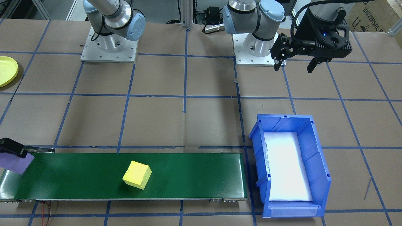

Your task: Move block left to right into plate

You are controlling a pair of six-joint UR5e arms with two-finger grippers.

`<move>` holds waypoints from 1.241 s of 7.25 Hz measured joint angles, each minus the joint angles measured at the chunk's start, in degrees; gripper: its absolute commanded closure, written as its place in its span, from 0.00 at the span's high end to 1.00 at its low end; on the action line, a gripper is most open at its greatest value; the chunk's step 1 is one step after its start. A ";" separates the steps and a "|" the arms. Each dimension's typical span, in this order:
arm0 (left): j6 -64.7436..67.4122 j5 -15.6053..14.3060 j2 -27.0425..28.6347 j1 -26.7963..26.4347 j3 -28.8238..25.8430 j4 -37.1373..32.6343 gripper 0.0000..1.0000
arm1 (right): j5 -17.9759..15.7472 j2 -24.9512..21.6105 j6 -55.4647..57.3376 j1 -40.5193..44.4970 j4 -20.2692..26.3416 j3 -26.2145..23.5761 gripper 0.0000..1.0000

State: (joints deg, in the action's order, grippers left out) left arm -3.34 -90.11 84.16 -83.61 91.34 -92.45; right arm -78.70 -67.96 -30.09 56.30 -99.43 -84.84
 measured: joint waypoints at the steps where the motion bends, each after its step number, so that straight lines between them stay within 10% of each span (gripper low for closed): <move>1: 2.55 -0.09 -0.03 -0.08 0.02 -0.05 1.00 | -1.40 -0.93 -6.69 -4.90 1.11 -0.16 0.41; 6: 4.30 -0.16 -0.11 -0.36 0.23 -0.18 1.00 | -4.85 7.36 -34.56 -25.82 -3.10 -0.15 0.41; 8: 4.33 -0.13 -0.13 -0.40 0.24 -0.19 1.00 | -6.13 9.92 -36.57 -28.24 -4.22 -0.03 0.99; 9: 4.35 -0.10 -0.14 -0.41 0.27 -0.19 1.00 | -6.42 10.37 -36.59 -28.50 -5.05 -0.02 1.00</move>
State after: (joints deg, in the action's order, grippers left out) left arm 1.01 -90.21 84.03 -84.02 91.61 -92.64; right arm -85.12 -57.59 -66.68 27.80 -104.48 -84.86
